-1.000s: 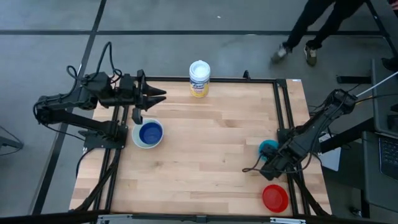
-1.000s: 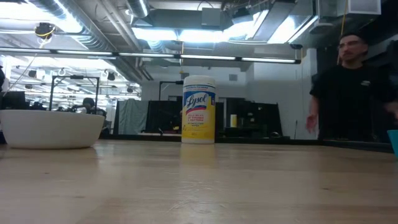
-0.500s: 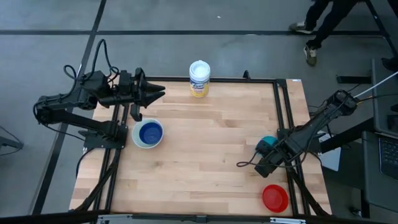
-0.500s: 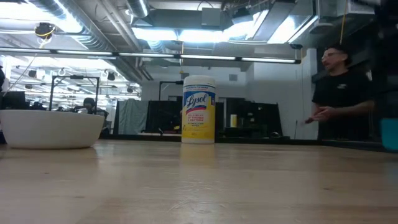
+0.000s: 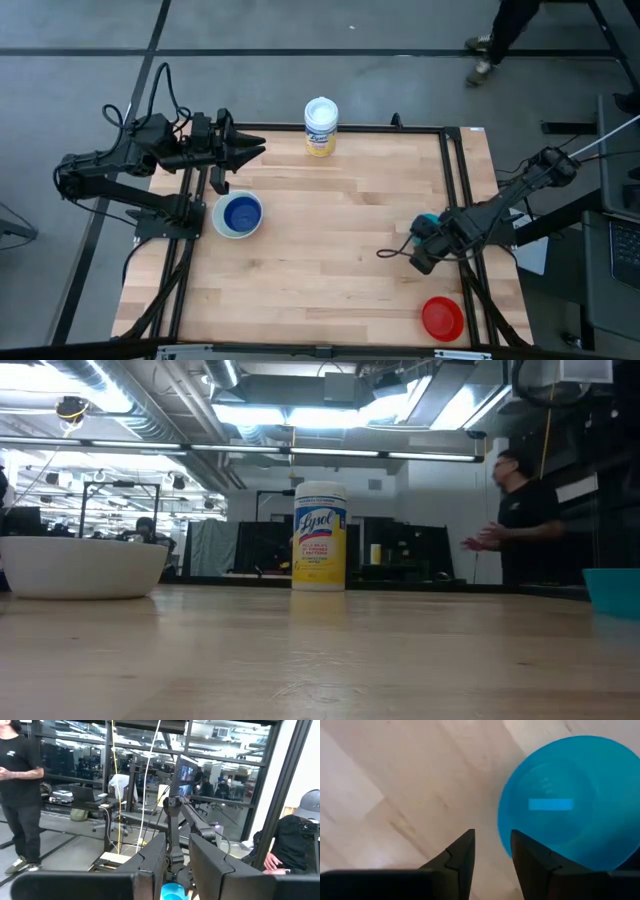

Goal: Nest bowls inside each other
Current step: Stack the light blue bowl on top of the blue bowl

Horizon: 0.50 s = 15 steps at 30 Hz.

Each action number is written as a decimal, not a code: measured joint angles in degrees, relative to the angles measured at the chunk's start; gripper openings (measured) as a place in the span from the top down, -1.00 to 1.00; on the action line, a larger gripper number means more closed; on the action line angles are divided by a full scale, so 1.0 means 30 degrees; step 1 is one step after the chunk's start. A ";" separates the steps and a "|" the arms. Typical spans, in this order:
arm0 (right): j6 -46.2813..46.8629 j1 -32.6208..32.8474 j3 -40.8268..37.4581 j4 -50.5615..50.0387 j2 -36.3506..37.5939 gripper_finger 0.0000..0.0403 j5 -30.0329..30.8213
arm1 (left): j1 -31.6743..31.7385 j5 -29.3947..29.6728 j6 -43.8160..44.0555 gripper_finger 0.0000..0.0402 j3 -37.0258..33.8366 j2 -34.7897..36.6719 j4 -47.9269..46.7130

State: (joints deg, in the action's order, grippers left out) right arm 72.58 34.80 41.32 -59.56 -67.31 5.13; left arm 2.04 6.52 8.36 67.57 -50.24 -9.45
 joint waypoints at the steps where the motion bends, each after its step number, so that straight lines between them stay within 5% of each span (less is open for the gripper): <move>1: -0.0060 -0.0136 -0.0220 0.0110 0.0000 0.33 -0.0031 | 0.0000 0.0000 -0.0002 0.60 0.0000 0.0000 0.0000; 10: -0.0760 -0.1418 -0.2302 0.2276 0.0000 0.16 -0.0932 | 0.0007 0.0007 -0.0044 0.59 0.0000 0.0111 0.0021; 15: -0.0692 -0.2292 -0.3496 0.4245 0.0000 0.22 -0.1377 | 0.0000 0.0443 0.0042 0.59 0.0000 0.0362 0.0016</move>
State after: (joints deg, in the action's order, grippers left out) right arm 70.51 27.92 30.83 -46.82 -67.31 0.99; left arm 2.04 7.85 8.49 67.57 -49.15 -9.41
